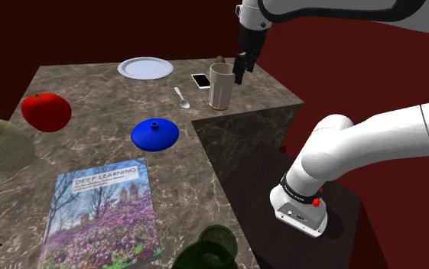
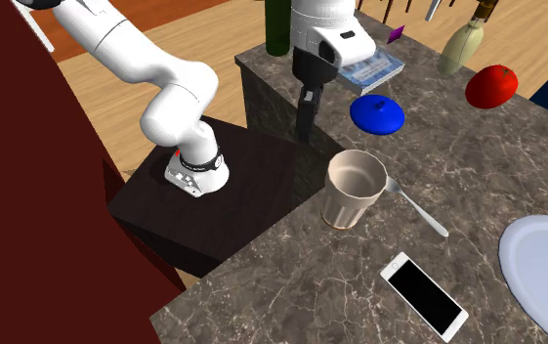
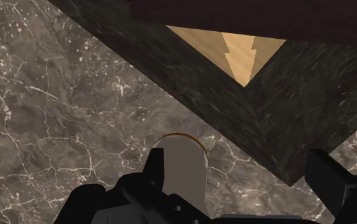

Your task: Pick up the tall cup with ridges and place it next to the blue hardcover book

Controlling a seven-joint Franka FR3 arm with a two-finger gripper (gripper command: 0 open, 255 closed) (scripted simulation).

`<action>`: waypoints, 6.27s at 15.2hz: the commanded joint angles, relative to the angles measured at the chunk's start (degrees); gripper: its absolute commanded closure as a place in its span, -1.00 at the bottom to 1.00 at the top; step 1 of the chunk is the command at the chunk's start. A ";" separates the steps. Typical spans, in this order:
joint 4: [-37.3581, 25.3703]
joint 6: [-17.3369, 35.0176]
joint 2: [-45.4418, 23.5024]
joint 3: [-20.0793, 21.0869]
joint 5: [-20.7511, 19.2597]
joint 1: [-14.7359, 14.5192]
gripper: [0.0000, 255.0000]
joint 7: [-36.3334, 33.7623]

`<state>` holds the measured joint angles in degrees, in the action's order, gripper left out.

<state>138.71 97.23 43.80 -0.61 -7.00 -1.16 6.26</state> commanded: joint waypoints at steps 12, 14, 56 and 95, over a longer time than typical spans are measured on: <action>-8.49 11.56 -19.10 1.95 -2.22 1.76 -1.00 -6.22; -7.19 13.13 -19.36 1.79 -2.37 1.85 -1.00 -6.28; -21.18 -0.01 -20.03 1.82 -1.85 1.95 1.00 -4.04; -42.18 -24.66 -18.40 14.47 2.82 -3.03 1.00 -18.38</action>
<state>96.84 73.10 25.35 12.65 -4.65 -3.80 -10.43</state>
